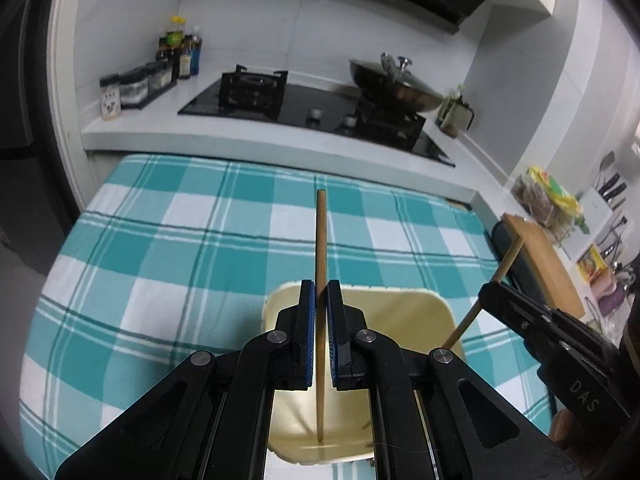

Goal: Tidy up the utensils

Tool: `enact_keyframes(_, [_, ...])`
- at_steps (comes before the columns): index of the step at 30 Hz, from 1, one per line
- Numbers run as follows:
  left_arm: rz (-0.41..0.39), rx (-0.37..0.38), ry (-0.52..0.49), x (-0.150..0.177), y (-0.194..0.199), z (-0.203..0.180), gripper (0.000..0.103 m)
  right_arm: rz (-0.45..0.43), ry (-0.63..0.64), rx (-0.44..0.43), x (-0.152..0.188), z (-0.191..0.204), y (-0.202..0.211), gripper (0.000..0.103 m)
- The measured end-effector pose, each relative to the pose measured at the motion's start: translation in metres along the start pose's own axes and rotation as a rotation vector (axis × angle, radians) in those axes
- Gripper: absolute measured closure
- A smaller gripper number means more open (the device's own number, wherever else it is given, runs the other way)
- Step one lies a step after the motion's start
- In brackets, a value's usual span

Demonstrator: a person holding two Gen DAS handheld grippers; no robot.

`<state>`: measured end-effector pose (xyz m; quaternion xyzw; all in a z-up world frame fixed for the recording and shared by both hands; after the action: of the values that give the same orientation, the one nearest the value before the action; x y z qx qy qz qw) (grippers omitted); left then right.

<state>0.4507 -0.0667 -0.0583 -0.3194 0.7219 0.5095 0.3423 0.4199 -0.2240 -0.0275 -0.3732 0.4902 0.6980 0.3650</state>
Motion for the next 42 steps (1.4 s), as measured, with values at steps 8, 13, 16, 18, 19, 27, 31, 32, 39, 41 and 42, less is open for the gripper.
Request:
enact_keyframes(8, [0.047,0.019,-0.044,0.012,0.039,-0.004,0.046,0.13,-0.04,0.029,0.032,-0.005,0.006,0.092])
enact_keyframes(13, [0.012,0.038,-0.109,0.039,0.116,0.007,0.022,0.046,-0.015,0.027,0.037,-0.006,0.076,0.051])
enact_keyframes(16, [0.045,0.023,-0.121,0.087,0.153,0.025,0.014,0.065,0.03,0.054,0.059,-0.006,0.117,0.051])
enact_keyframes(18, [0.103,0.009,-0.107,0.129,0.17,0.039,0.014,0.096,0.028,0.064,0.084,-0.01,0.145,0.051])
enact_keyframes(19, [0.132,0.006,-0.096,0.148,0.177,0.045,0.014,0.121,0.021,0.068,0.101,-0.013,0.159,0.051])
enact_keyframes(27, [0.148,-0.152,-0.061,0.254,0.213,0.077,0.014,0.282,0.031,0.236,0.237,-0.063,0.24,0.051])
enact_keyframes(31, [0.168,-0.205,-0.049,0.271,0.199,0.084,0.014,0.283,0.058,0.354,0.277,-0.08,0.246,0.051])
enact_keyframes(32, [0.172,-0.215,-0.054,0.274,0.197,0.086,0.014,0.275,0.059,0.352,0.285,-0.081,0.245,0.051])
enact_keyframes(39, [0.171,-0.271,-0.12,0.286,0.184,0.083,0.003,0.227,0.084,0.377,0.302,-0.078,0.237,0.05])
enact_keyframes(41, [0.168,-0.274,-0.115,0.286,0.182,0.083,0.0,0.219,0.079,0.376,0.301,-0.078,0.236,0.049])
enact_keyframes(42, [0.166,-0.274,-0.114,0.286,0.181,0.084,0.0,0.213,0.078,0.374,0.302,-0.079,0.236,0.049])
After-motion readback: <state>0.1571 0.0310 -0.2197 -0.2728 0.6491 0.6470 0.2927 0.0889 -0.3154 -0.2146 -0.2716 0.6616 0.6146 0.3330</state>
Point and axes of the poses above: each gripper's, at about its wrist camera, not at the fingertips, and y roughly against the way its jaws point, z to its left, x to its underside, the point moved 3 cm from there along -y, roughly the way its jaws point, and after that the axes turned 13 degrees about -z, right-handed, at the moved point
